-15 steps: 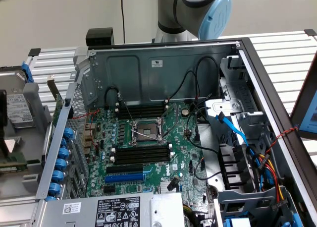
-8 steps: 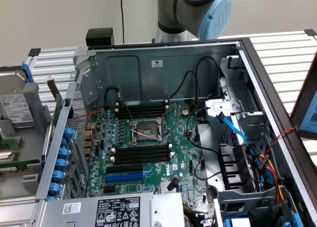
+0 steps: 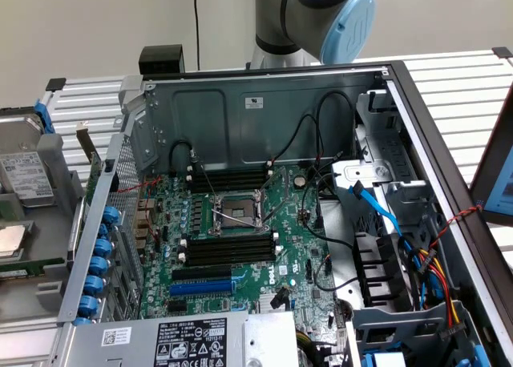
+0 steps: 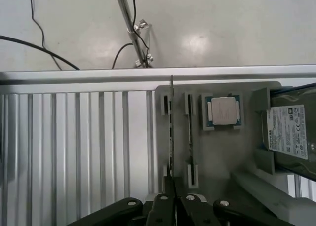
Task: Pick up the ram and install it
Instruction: 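Pick up the ram and move it above insertion slot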
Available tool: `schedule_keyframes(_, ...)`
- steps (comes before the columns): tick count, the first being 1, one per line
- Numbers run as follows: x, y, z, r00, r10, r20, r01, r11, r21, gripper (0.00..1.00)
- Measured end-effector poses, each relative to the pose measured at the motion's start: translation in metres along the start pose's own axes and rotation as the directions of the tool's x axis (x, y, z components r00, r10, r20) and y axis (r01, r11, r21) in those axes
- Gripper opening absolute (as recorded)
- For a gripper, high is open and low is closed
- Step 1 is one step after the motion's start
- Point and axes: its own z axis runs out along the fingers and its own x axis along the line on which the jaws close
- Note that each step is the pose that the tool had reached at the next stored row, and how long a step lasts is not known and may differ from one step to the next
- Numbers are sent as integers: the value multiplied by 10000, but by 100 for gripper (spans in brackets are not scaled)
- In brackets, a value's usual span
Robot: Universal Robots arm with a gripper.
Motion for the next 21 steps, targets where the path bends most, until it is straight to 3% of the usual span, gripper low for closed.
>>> schedule_keyframes(7, 20, 16, -305, 10000, -1, 12, 1, 10000, -12, 12)
schedule_keyframes(13, 44, 22, -495, 10000, -4, 57, 4, 10000, -23, 12)
schedule_keyframes(15, 55, 22, -532, 10000, -6, 88, 6, 10000, -24, 12)
schedule_keyframes(21, 71, 14, -541, 10000, -5, 92, 5, 10000, -26, 12)
